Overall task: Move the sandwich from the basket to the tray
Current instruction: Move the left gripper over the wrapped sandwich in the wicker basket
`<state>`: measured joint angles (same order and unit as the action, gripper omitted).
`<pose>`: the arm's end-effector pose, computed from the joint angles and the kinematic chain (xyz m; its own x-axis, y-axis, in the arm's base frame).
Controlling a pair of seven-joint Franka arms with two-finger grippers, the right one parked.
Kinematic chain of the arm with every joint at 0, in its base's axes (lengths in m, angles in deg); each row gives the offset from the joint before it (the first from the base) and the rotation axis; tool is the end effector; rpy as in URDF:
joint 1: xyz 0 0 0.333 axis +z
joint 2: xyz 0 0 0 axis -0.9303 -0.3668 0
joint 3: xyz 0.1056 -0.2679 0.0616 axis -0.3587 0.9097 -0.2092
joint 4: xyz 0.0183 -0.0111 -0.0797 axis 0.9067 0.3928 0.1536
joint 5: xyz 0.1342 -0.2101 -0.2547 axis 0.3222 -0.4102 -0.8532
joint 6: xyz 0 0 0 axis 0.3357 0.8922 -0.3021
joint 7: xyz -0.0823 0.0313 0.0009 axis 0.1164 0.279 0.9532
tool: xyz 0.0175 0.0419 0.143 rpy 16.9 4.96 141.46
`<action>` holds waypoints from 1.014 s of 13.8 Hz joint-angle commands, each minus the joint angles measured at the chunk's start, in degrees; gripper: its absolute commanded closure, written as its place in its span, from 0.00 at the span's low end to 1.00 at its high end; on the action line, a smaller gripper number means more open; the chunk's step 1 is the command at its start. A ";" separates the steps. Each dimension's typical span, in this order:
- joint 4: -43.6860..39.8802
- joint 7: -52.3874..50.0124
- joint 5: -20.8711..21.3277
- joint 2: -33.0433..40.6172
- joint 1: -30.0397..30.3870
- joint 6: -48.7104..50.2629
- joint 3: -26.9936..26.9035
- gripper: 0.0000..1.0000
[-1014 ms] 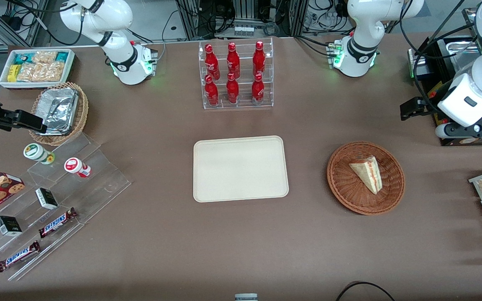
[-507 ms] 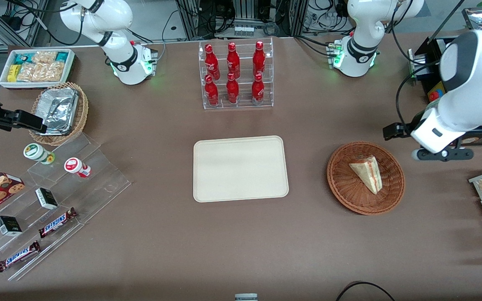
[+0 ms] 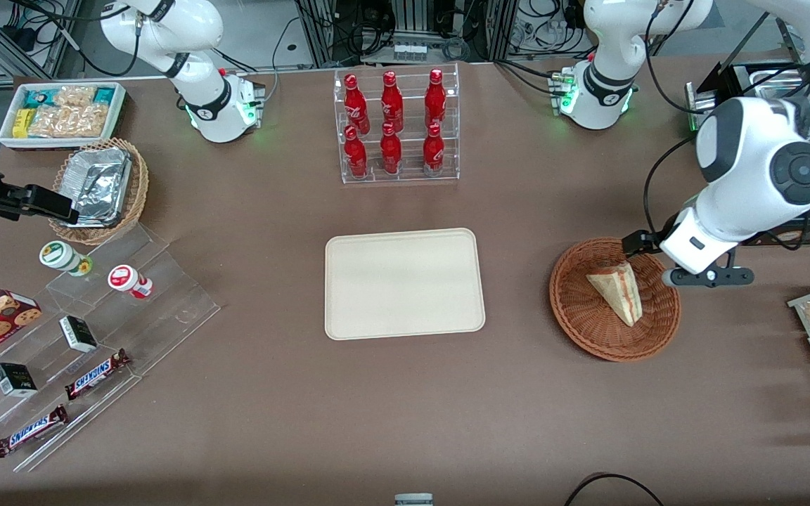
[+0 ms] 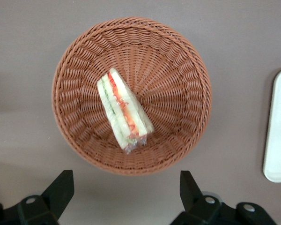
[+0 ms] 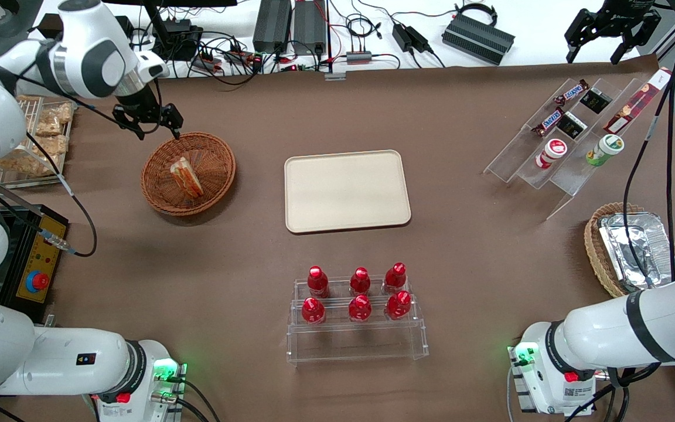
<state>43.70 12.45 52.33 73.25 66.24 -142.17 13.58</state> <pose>0.5176 -0.0615 0.3587 0.9958 -0.0101 -0.0915 -0.0102 -0.9999 -0.0004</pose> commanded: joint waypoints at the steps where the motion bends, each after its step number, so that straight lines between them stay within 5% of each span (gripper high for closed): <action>1: 4.42 0.49 0.37 1.07 -0.31 -4.71 -0.33 0.00; 6: 10.76 -1.08 0.28 1.69 0.31 -13.16 -0.50 0.00; 14: 15.50 -22.33 -0.42 0.11 0.22 -23.69 -0.50 0.00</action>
<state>56.72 -5.04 52.30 73.02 66.50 -161.66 13.04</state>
